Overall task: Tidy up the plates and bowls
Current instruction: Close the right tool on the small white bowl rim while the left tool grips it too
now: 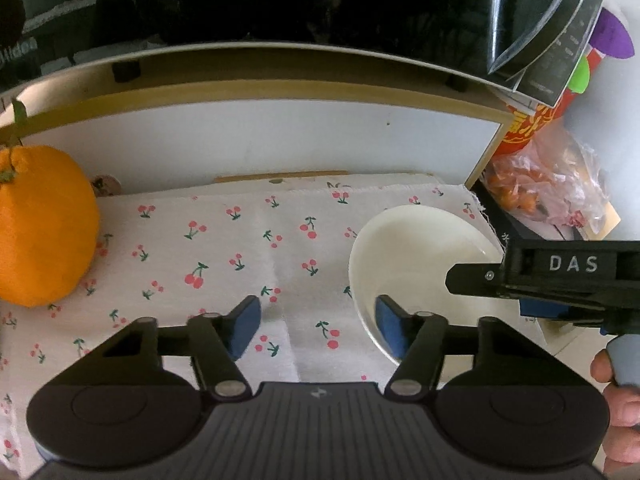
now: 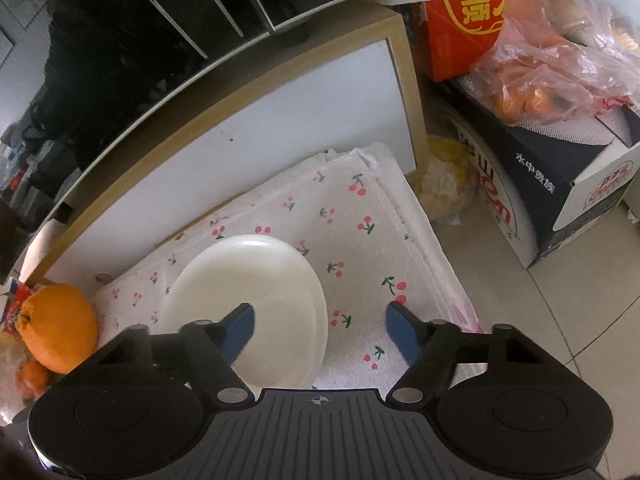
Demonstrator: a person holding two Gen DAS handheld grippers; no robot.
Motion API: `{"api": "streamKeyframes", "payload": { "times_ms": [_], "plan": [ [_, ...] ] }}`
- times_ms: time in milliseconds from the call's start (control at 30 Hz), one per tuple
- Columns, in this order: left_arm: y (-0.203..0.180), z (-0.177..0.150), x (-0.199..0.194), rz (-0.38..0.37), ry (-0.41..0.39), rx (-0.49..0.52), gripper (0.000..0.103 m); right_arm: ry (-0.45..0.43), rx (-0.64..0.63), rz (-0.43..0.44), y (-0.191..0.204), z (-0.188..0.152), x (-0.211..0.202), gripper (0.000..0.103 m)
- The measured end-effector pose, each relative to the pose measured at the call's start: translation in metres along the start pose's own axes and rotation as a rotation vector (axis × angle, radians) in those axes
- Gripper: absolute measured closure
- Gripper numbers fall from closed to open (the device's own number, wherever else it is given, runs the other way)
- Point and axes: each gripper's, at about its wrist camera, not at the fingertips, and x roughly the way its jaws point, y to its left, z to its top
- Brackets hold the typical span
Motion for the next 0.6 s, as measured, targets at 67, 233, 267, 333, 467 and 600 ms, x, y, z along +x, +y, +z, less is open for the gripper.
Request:
{"api": "streamKeyframes", "payload": {
  "times_ms": [67,233,267,333,467,600],
  "plan": [
    [0.001,0.001,0.001,-0.012,0.002,-0.011,0.051,-0.001,-0.003,-0.007,0.001,0.0,0.001,0.05],
    [-0.001,-0.001,0.0,-0.052,0.003,-0.021,0.075,0.006,-0.001,-0.012,0.0,-0.001,0.002,0.083],
    [-0.002,-0.001,0.0,-0.06,0.003,-0.019,0.082,0.008,0.002,-0.01,0.0,-0.002,0.002,0.086],
    [-0.005,-0.001,-0.002,-0.075,0.003,-0.01,0.088,0.01,0.005,-0.003,-0.001,-0.003,0.001,0.091],
    [-0.012,-0.003,-0.005,-0.082,-0.003,0.022,0.091,0.008,-0.002,-0.002,0.001,-0.004,-0.003,0.094],
    [-0.016,-0.003,-0.009,-0.083,-0.006,0.027,0.091,0.003,-0.003,-0.013,0.003,-0.003,-0.01,0.094]
  ]
}}
